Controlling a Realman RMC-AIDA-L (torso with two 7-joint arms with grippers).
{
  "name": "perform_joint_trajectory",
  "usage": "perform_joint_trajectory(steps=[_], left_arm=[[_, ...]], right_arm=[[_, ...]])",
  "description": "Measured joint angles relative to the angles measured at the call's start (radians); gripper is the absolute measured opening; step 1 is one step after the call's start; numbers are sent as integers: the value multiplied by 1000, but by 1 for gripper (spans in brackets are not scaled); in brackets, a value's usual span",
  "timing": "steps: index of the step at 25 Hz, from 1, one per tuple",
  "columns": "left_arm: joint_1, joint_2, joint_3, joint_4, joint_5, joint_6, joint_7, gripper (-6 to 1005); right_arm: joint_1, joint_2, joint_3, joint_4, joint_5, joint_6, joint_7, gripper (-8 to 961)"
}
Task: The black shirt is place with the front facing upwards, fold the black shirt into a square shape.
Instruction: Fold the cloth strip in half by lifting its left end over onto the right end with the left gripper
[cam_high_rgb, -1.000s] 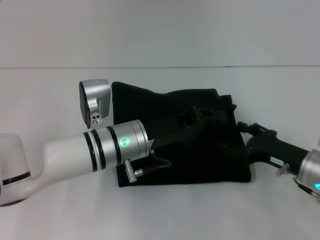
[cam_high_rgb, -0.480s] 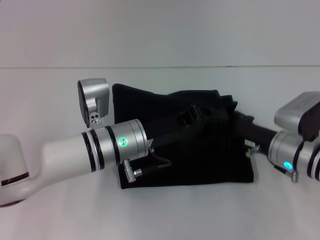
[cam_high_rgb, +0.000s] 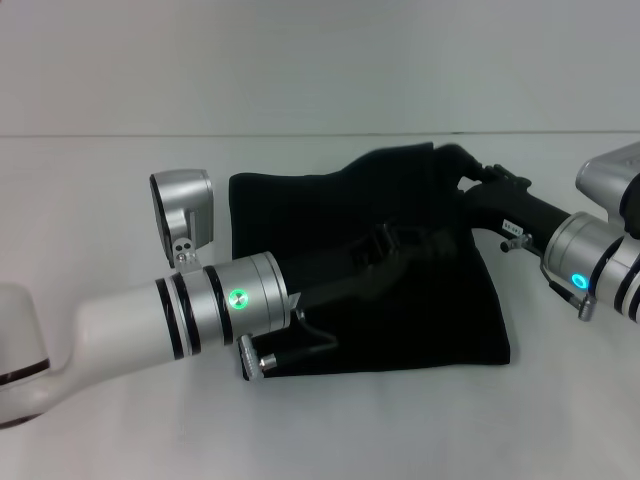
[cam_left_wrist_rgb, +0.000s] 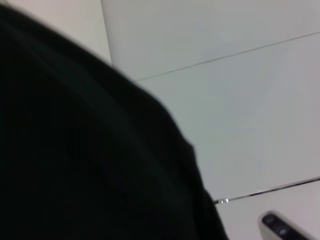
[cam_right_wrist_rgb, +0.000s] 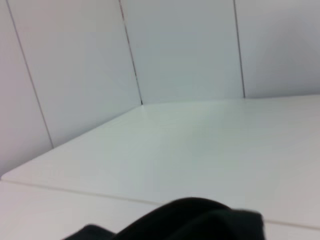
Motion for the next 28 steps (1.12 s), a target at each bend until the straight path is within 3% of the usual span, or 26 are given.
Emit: perform_joint_trajectory(steps=[12,19,28], left_arm=[[9,-5,26,-48,12,-70,46,37],[-4,-6,24,-127,12,-209,124,38],[-22,-6,19,-175,11,-279,151,39]], right_arm=[[-11,-8,18,-9,12,7,-16,938],[-32,-10,46,-10,15,46,-56,938],[-50,-11,143,-11,21,79,-78,938]])
